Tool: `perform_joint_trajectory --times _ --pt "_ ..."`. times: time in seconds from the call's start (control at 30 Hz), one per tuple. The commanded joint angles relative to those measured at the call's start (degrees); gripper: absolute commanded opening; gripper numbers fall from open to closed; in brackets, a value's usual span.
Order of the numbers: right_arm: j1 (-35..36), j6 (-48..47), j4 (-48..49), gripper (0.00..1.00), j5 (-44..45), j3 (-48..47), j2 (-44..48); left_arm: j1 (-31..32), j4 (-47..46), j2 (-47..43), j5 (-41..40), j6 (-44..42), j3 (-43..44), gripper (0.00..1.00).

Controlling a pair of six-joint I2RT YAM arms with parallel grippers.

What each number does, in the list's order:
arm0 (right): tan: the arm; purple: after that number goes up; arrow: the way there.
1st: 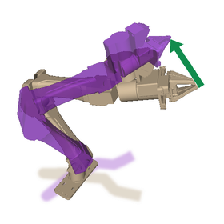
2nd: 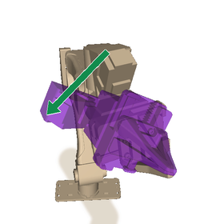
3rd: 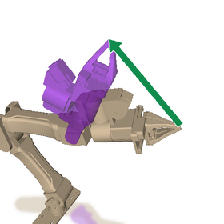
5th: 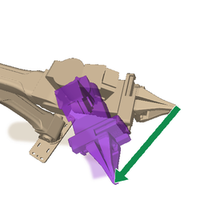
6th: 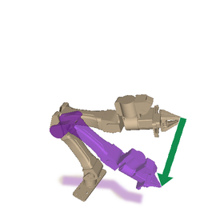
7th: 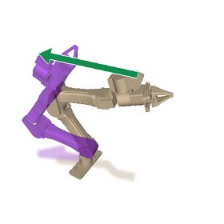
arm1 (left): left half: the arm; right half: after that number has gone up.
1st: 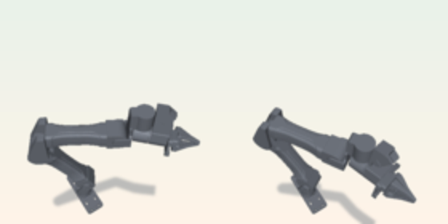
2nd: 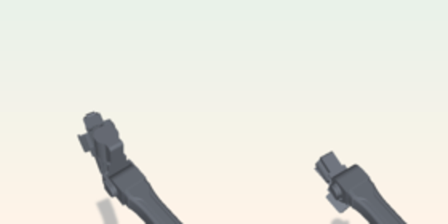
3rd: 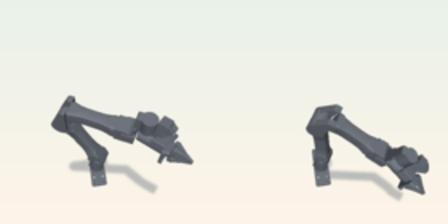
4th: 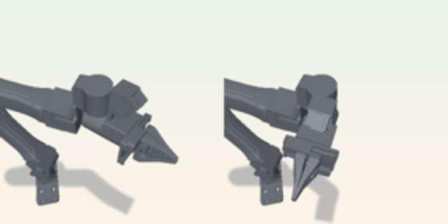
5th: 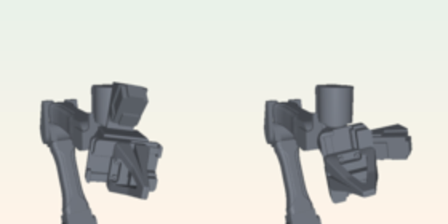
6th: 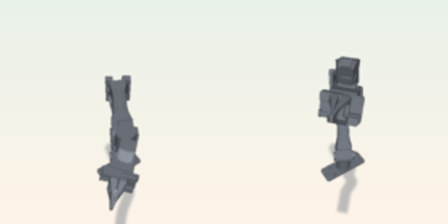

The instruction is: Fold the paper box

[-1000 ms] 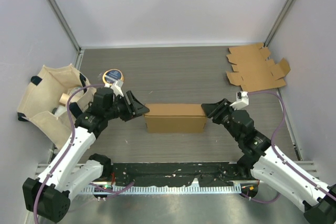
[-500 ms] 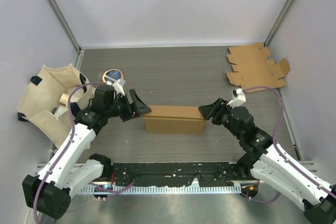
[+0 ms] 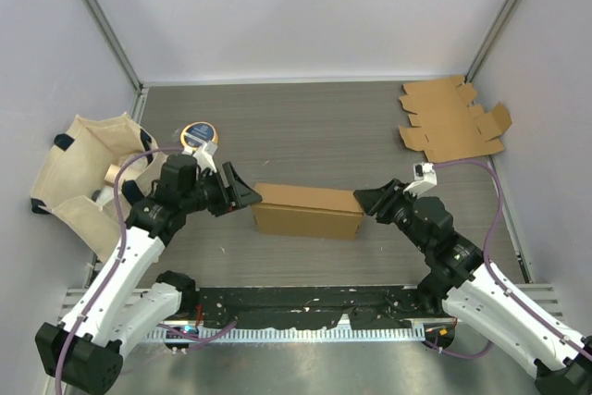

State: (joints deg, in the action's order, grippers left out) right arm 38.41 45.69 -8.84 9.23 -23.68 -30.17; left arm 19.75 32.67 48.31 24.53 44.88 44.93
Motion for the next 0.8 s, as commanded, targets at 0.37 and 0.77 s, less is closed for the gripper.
perform_joint_trajectory --times 0.37,0.77 --pt "0.3 -2.5 -7.0 0.46 -4.0 -3.4 -2.6 -1.8 -1.6 0.3 5.0 -0.1 2.0 0.85" --pt "0.2 -1.6 -13.0 0.42 -5.3 -6.6 -2.1 -5.3 6.1 2.0 7.6 -0.5 8.2 0.44"
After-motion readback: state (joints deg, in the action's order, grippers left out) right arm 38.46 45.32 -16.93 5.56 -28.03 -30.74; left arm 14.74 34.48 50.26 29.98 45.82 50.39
